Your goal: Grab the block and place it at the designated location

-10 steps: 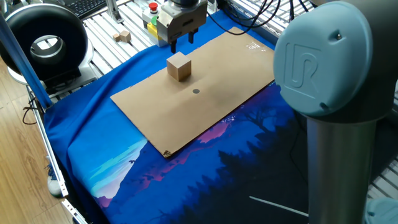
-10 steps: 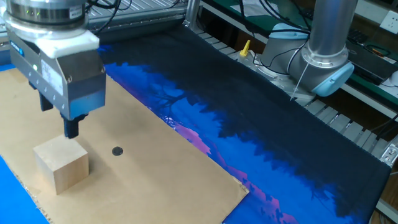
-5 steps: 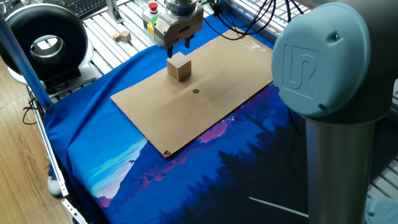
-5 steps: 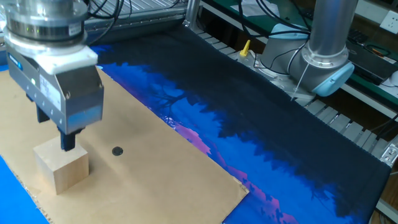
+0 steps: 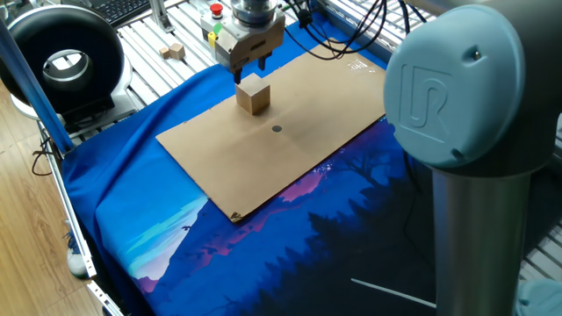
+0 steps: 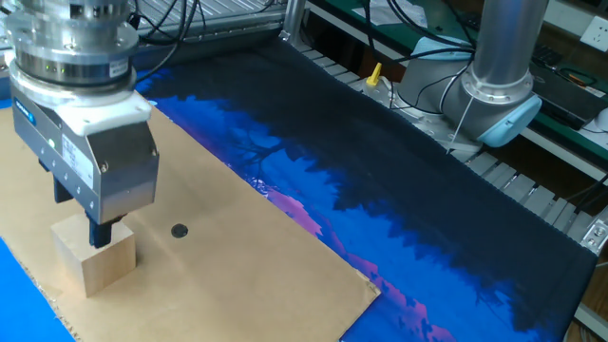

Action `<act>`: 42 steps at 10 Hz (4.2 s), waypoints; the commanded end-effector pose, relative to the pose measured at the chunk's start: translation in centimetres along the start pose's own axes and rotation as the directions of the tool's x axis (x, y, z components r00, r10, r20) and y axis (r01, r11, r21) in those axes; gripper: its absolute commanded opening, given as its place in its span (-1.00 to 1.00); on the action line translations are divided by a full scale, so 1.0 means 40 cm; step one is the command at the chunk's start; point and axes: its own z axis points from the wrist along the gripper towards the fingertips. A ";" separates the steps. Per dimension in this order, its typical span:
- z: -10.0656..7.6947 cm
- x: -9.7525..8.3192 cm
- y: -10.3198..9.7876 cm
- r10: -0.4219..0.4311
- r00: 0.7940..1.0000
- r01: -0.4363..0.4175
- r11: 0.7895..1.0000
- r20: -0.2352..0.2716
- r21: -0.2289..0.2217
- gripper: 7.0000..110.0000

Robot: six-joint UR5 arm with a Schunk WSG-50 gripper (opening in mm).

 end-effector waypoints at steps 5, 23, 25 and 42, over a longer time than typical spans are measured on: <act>0.046 -0.005 -0.030 -0.003 0.999 0.002 1.000 0.040 0.027 0.15; 0.009 -0.008 0.036 -0.004 0.999 0.004 1.000 0.042 -0.012 0.15; 0.009 -0.005 0.045 -0.005 0.999 0.006 1.000 0.037 -0.028 0.15; 0.043 -0.003 -0.008 -0.033 0.999 0.032 0.999 0.042 0.037 0.15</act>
